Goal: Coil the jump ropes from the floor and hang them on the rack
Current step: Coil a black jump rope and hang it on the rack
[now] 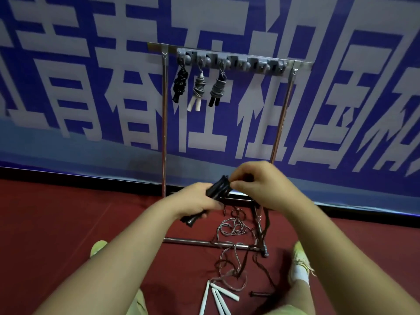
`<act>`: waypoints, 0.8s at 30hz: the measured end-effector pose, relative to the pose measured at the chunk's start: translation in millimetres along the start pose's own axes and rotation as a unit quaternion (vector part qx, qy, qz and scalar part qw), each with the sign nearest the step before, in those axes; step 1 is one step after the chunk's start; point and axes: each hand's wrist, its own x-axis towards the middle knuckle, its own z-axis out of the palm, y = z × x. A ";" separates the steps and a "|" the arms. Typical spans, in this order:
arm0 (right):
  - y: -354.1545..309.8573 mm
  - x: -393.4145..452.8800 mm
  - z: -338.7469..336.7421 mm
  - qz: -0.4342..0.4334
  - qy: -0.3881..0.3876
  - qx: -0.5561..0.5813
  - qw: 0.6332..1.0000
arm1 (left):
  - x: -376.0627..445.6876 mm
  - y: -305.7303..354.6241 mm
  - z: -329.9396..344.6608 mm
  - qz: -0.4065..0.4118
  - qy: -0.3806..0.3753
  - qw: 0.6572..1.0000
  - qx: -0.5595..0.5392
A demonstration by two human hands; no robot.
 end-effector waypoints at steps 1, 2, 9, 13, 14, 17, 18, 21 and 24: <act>-4.2 1.1 -5.9 -0.004 -0.020 0.021 1.000 | -2.1 3.1 -0.5 -0.006 -0.018 1.000 0.011; -7.8 3.1 -10.4 -0.011 -0.044 0.040 0.998 | -5.2 7.9 -0.9 -0.013 -0.039 0.999 0.020; -0.6 31.3 -10.6 -0.057 -0.196 0.202 0.958 | -28.4 39.5 2.6 0.048 -0.194 0.979 0.039; 22.0 38.3 8.5 0.001 -0.165 0.405 0.899 | -28.6 31.2 4.3 0.099 -0.180 0.969 -0.140; 26.6 36.2 13.9 0.007 -0.148 0.435 0.888 | -27.2 25.5 4.6 0.100 -0.165 0.964 -0.184; 38.5 24.8 29.9 -0.018 -0.118 0.460 0.880 | -21.5 13.1 6.6 0.081 -0.114 0.946 -0.294; 42.3 21.0 35.0 -0.017 -0.098 0.453 0.886 | -20.0 9.8 7.6 0.076 -0.102 0.941 -0.313; 49.1 14.4 43.5 0.011 -0.021 0.404 0.914 | -16.1 6.1 10.2 0.058 -0.060 0.940 -0.331; 48.9 13.2 46.9 0.053 0.053 0.367 0.927 | -10.0 7.2 9.8 0.049 -0.011 0.960 -0.277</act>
